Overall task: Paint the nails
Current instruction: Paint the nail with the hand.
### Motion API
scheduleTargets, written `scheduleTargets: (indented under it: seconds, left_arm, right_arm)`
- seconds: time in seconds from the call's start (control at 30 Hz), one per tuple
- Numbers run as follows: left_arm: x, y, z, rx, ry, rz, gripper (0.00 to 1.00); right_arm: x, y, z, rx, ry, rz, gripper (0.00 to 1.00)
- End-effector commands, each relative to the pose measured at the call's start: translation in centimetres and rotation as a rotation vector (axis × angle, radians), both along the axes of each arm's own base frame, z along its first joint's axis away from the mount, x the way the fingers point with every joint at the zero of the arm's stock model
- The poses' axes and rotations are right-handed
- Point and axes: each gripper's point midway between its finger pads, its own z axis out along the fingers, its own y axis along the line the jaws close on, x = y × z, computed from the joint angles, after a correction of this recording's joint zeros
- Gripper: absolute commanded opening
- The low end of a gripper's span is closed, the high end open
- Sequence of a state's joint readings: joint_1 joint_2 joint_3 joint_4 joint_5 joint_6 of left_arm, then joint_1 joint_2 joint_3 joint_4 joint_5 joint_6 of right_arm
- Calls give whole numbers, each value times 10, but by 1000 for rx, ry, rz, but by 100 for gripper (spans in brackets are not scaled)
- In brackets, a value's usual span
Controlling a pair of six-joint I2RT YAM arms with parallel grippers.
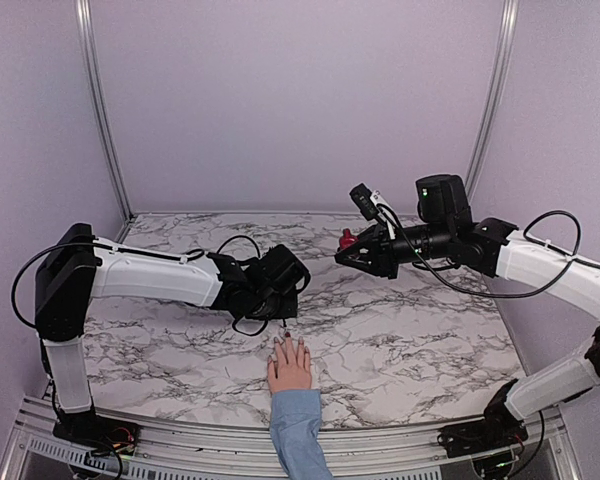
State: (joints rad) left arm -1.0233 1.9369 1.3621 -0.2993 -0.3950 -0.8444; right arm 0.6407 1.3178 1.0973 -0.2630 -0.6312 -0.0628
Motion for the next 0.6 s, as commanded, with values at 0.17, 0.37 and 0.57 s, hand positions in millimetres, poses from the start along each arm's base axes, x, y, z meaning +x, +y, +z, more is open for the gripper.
scheduleTargets:
  seconds: [0.17, 0.37, 0.57]
  left_arm:
    - [2, 6, 38, -19, -91, 33, 0]
    - [-10, -1, 42, -14, -123, 13, 0]
    - [-16, -3, 31, -11, -98, 14, 0]
  right_arm:
    - [5, -3, 29, 35, -70, -20, 0]
    - [1, -7, 32, 46, -73, -27, 0]
    - [-3, -10, 33, 51, -74, -28, 0]
